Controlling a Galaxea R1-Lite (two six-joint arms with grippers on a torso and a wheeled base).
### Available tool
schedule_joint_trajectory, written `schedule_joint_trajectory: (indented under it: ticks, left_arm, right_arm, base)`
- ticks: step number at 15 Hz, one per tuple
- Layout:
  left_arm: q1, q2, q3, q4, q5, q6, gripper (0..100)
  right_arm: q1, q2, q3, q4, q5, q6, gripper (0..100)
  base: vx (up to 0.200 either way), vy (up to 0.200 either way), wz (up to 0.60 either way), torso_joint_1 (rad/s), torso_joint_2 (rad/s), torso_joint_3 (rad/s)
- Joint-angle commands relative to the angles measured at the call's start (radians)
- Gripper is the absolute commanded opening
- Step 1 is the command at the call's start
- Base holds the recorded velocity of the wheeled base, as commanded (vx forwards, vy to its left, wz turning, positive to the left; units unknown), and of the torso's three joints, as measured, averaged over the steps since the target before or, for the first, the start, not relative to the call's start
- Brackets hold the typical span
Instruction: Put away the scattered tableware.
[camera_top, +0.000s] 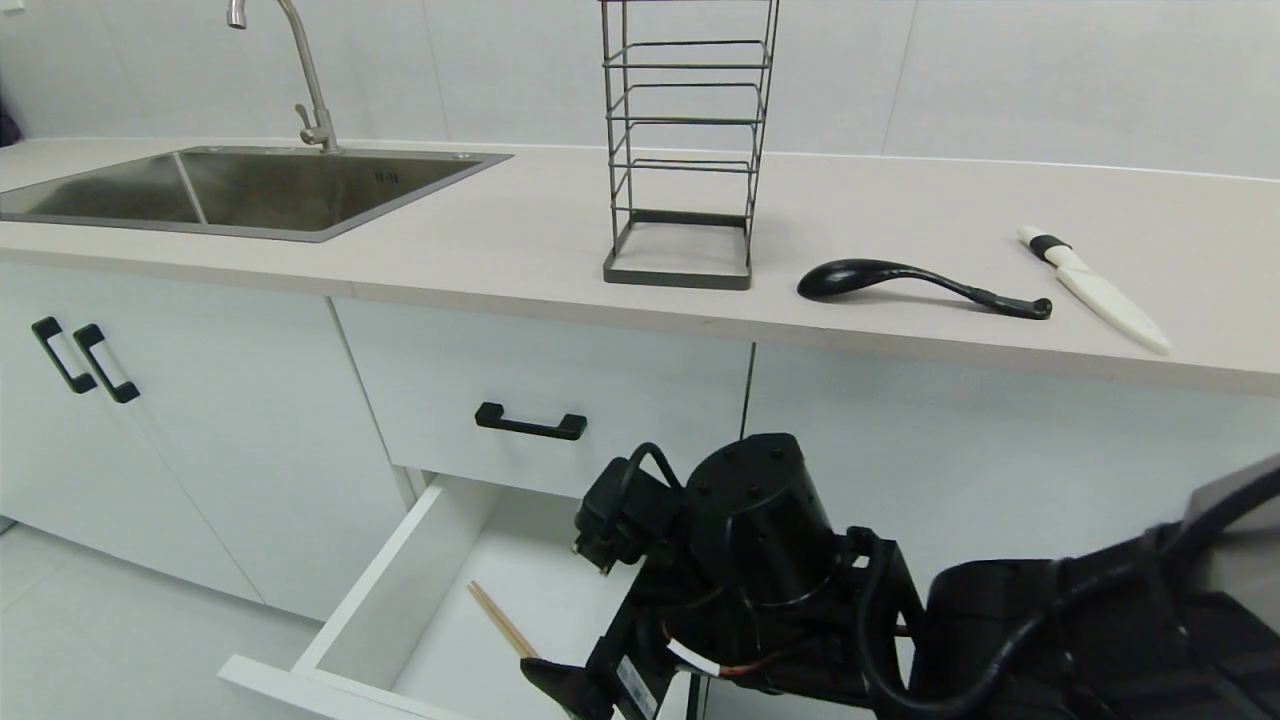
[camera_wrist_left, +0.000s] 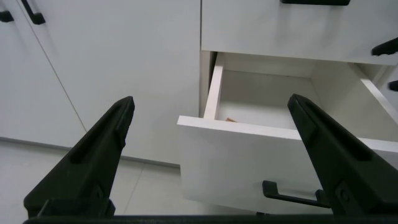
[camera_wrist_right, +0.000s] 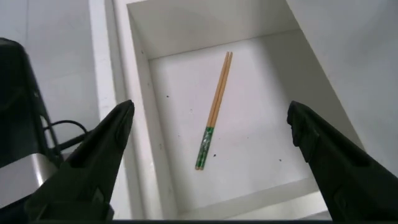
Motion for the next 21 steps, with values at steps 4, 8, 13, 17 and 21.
schedule_joint_trajectory:
  ticks: [4,8,13,17,21]
  left_arm:
    - [0.0,0.001,0.0,0.0,0.0,0.0,100]
    - [0.0,0.001,0.0,0.0,0.0,0.0,100]
    - [0.0,0.001,0.0,0.0,0.0,0.0,100]
    - [0.0,0.001,0.0,0.0,0.0,0.0,100]
    - [0.0,0.001,0.0,0.0,0.0,0.0,100]
  right_arm:
    - [0.012,-0.138,0.118,-0.012,-0.096,0.068,100]
    - [0.013,-0.181,0.173,-0.012,-0.144,0.075,100]
    - [0.026,-0.206,0.207,-0.007,-0.157,0.064,100]
    - [0.032,-0.232,0.242,-0.006,-0.157,0.063,100]
    - [0.036,-0.232,0.241,-0.006,-0.156,0.064,100]
  base:
    - [0.0,0.0,0.0,0.0,0.0,0.0]
    - [0.0,0.0,0.0,0.0,0.0,0.0]
    - [0.0,0.0,0.0,0.0,0.0,0.0]
    - [0.0,0.0,0.0,0.049,-0.06,-0.015]
    - [0.0,0.0,0.0,0.229,-0.1,-0.132]
